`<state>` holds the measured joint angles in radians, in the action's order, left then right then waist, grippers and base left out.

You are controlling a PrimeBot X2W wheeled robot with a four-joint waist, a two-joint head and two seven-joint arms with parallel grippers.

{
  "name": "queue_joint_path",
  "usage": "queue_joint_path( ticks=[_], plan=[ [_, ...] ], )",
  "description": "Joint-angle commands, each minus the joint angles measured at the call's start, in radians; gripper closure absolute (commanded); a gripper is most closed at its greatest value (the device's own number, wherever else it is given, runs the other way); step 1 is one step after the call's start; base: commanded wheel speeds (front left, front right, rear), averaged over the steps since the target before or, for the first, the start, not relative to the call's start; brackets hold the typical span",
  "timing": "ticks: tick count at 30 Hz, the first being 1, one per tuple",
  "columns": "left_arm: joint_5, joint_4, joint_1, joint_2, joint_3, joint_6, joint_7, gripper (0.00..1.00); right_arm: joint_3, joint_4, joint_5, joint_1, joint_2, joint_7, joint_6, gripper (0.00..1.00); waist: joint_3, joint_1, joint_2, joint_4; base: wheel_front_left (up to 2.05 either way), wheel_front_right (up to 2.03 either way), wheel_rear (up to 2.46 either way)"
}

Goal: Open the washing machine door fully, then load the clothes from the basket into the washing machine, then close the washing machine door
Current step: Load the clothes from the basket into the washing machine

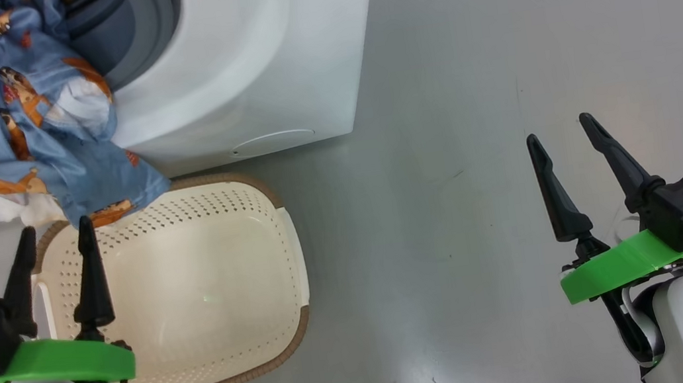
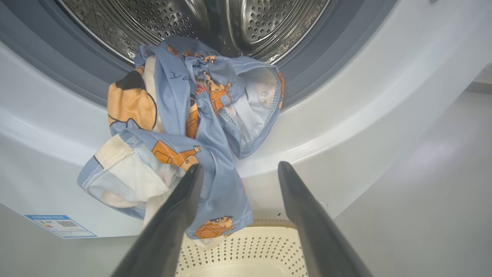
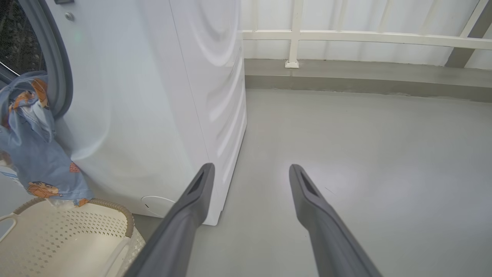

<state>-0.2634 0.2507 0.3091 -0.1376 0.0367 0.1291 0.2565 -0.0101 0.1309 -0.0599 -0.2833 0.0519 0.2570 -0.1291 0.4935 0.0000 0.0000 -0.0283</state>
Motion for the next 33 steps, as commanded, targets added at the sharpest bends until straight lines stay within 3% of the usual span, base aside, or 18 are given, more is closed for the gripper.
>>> queue_joint_path(
  ticks=[1, 7, 14, 24, 33],
  plan=[
    [-0.008, -0.004, 0.016, -0.02, 0.032, 0.002, 0.005, 0.0, 0.026, -0.025, -0.007, 0.009, -0.002, 0.005, -0.002, 0.0, 0.004, 0.0, 0.0, -0.002, 0.0, 0.0, 0.0],
    [-0.065, 0.121, 0.081, -0.02, 0.034, 0.002, 0.005, 0.0, 0.029, -0.03, -0.008, 0.003, -0.002, 0.005, -0.002, 0.0, 0.03, 0.0, 0.0, -0.015, 0.0, 0.0, 0.0],
    [-0.139, 0.306, 0.21, -0.06, 0.03, 0.002, 0.005, 0.0, 0.036, -0.033, -0.009, -0.01, -0.002, 0.005, -0.002, 0.0, 0.07, 0.0, 0.0, -0.038, 0.0, 0.0, 0.0],
    [-0.117, 0.525, 0.372, -0.1, 0.097, -0.004, 0.005, 0.0, 0.047, -0.039, -0.018, -0.022, -0.002, 0.005, -0.002, 0.0, 0.111, 0.0, 0.0, -0.077, 0.0, 0.0, 0.0],
    [-0.109, 0.647, 0.49, -0.128, 0.094, 0.0, 0.005, 0.0, 0.056, -0.048, -0.026, -0.03, -0.002, 0.005, -0.002, 0.0, 0.138, 0.0, 0.0, -0.096, 0.0, 0.0, 0.0]
  ],
)
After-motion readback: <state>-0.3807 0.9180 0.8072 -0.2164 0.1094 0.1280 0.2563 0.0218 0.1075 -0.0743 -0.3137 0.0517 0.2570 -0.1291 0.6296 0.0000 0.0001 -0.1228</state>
